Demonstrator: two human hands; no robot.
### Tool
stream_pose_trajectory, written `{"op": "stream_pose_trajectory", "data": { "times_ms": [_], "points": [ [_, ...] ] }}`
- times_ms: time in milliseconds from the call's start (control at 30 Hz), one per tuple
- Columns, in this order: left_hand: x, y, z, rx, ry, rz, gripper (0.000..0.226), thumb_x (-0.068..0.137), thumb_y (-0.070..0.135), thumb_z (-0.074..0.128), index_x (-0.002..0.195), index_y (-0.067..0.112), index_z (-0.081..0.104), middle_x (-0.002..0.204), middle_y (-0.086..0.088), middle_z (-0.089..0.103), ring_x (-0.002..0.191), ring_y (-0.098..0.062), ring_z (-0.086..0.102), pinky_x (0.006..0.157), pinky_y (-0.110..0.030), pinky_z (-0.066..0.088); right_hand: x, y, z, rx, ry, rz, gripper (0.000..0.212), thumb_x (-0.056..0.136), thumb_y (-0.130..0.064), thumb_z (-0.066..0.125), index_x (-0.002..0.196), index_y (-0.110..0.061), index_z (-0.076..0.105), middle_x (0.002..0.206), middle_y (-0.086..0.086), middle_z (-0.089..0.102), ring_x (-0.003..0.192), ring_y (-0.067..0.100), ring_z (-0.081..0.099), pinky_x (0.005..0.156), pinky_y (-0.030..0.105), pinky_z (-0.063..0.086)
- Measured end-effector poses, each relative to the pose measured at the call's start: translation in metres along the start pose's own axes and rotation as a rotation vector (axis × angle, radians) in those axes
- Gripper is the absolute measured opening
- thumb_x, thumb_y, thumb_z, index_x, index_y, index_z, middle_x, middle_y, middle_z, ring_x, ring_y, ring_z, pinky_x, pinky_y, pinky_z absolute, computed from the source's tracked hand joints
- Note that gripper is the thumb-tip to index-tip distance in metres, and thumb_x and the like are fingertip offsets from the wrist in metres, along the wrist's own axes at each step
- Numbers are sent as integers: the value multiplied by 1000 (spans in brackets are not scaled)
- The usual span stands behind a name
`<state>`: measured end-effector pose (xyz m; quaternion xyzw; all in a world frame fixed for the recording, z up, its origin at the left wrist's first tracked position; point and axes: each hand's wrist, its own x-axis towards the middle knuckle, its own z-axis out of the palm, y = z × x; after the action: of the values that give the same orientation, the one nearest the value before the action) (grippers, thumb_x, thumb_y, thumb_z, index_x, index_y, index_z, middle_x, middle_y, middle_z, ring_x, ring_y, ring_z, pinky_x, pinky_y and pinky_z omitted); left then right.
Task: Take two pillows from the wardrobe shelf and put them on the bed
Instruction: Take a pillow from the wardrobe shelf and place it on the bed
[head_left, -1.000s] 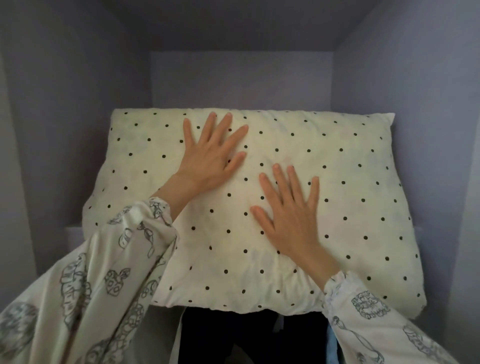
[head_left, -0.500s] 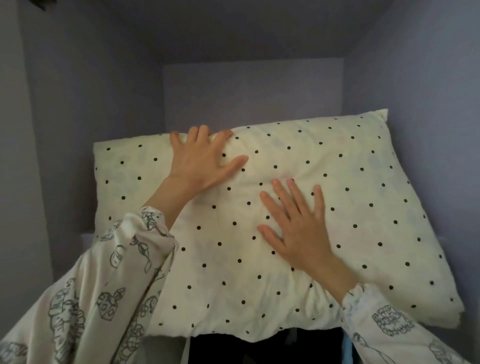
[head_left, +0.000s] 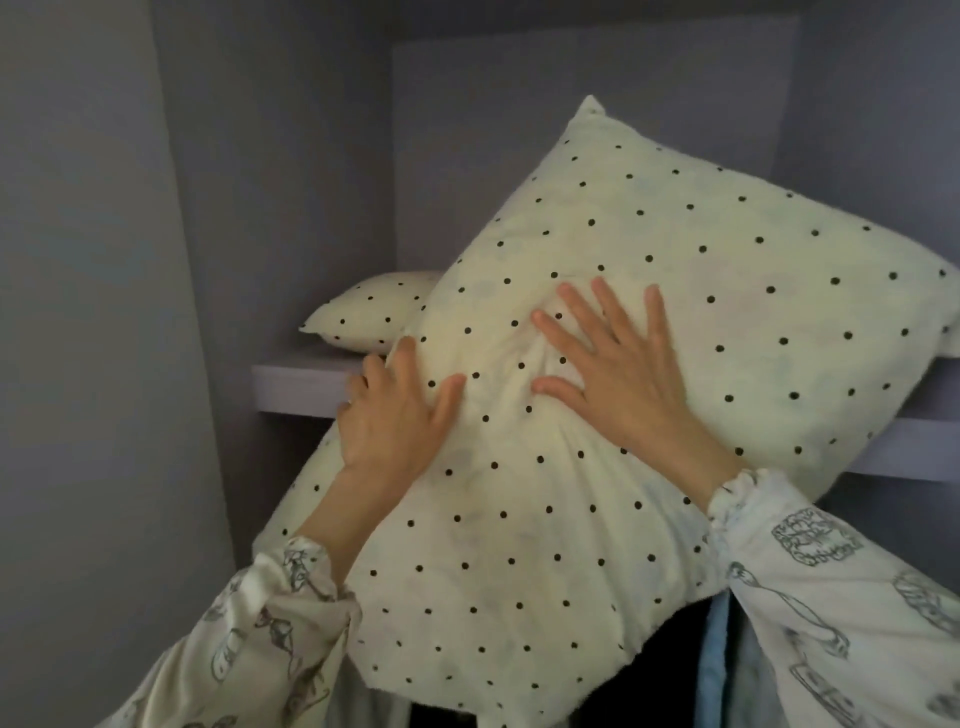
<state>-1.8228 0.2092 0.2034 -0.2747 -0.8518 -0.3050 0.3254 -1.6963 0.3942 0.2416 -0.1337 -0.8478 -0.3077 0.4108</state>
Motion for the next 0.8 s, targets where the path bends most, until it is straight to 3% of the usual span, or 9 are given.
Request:
{"op": "stream_pose_trajectory", "data": {
  "times_ms": [100, 233, 333, 400, 433, 567, 800],
  "points": [
    [-25, -2, 4, -36, -88, -3, 63, 83, 64, 36, 124, 16, 28, 114, -17, 49, 98, -38, 49, 67, -39, 34, -10, -11, 0, 31, 45, 166, 76, 80, -70, 37, 144, -29, 27, 155, 5, 22, 142, 28, 16, 108, 63, 4],
    [-36, -2, 0, -54, -101, -27, 65, 83, 62, 40, 129, 20, 22, 118, -14, 44, 100, -37, 50, 72, -43, 39, -16, -13, 1, 80, 37, 162, 78, 79, -69, 40, 144, -27, 29, 155, 6, 20, 143, 30, 13, 107, 65, 4],
    [-28, 12, 0, -16, 39, 273, 62, 88, 49, 41, 140, 28, 14, 141, -16, 29, 125, -39, 34, 94, -57, 35, -16, -8, 2, 113, -8, 147, 76, 81, -69, 34, 144, -28, 26, 156, 4, 16, 144, 27, 8, 108, 63, 2],
    [-16, 27, 6, 50, 47, 474, 58, 92, 47, 33, 143, 35, 10, 154, -12, 13, 139, -37, 14, 101, -65, 24, -19, -5, 1, 135, -5, 142, 72, 84, -67, 31, 144, -28, 26, 156, 3, 17, 144, 25, 8, 109, 62, 3],
    [-10, 33, 10, 52, 27, 494, 57, 92, 50, 29, 144, 38, 8, 156, -9, 7, 141, -35, 6, 101, -68, 20, -21, -4, 1, 139, 10, 140, 69, 86, -65, 30, 144, -27, 28, 155, 4, 19, 144, 25, 11, 110, 60, 4],
    [-6, 39, 32, 12, 22, 367, 59, 89, 59, 24, 143, 44, 5, 158, 0, 1, 143, -31, -3, 100, -71, 19, -47, -8, 2, 121, 97, 214, 55, 95, -52, 28, 142, -24, 33, 153, 7, 27, 141, 25, 22, 114, 51, 10],
    [-7, 33, 47, 31, 80, 362, 59, 90, 57, 32, 143, 41, 14, 157, -3, 9, 142, -36, 5, 95, -73, 24, -117, 6, 3, 44, 103, 432, 58, 94, -49, 36, 146, -23, 25, 154, 6, 17, 143, 23, 12, 115, 49, 4]
  ]
}}
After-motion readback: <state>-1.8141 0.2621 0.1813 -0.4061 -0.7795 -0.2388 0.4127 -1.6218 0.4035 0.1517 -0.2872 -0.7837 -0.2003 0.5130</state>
